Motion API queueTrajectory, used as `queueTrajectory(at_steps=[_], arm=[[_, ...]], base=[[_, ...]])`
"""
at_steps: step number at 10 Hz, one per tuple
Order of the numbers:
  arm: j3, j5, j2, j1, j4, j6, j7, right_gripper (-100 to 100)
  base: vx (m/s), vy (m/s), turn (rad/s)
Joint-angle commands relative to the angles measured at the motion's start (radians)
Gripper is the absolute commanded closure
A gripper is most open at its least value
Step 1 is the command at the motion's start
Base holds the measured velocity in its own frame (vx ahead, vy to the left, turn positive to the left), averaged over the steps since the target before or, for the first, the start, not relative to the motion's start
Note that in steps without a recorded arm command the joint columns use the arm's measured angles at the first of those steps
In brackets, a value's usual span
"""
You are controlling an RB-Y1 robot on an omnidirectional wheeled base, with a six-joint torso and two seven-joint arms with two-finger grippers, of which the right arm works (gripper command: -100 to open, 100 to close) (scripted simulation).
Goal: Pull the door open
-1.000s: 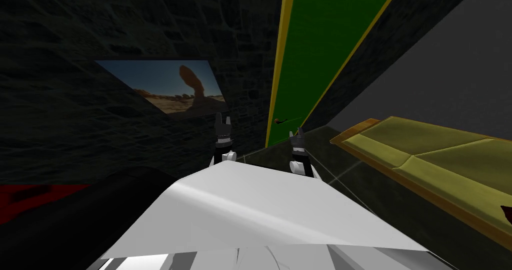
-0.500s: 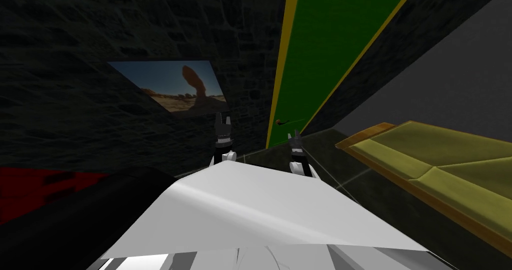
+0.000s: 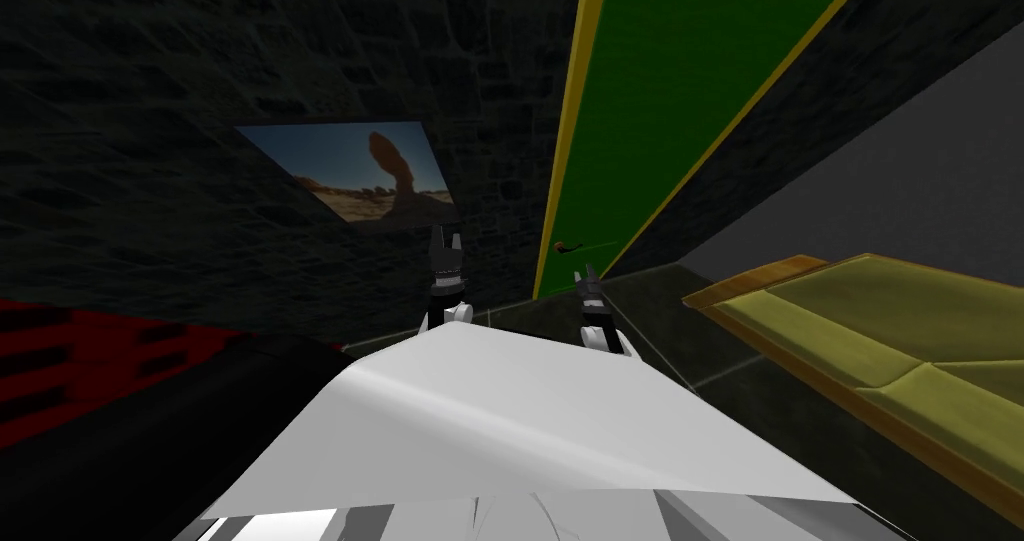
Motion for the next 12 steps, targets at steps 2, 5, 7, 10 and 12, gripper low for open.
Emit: queueTrajectory(at_steps=[2, 5, 7, 10, 12], arm=[[0.003, 0.0, -0.021, -0.027, 0.067, -0.006, -0.01, -100], [0.011, 0.002, -0.052, -0.062, 0.149, -0.024, -0.023, -100], [0.015, 0.003, -0.067, -0.078, 0.196, -0.033, -0.029, -100], [0.019, 0.004, -0.082, -0.094, 0.255, -0.041, -0.035, -100], [0.023, 0.005, -0.096, -0.11, 0.299, -0.049, -0.041, -100]], base=[[0.034, -0.055, 0.101], [0.033, -0.055, 0.104], [0.028, -0.047, 0.105], [0.03, -0.051, 0.089], [0.027, -0.053, 0.088]])
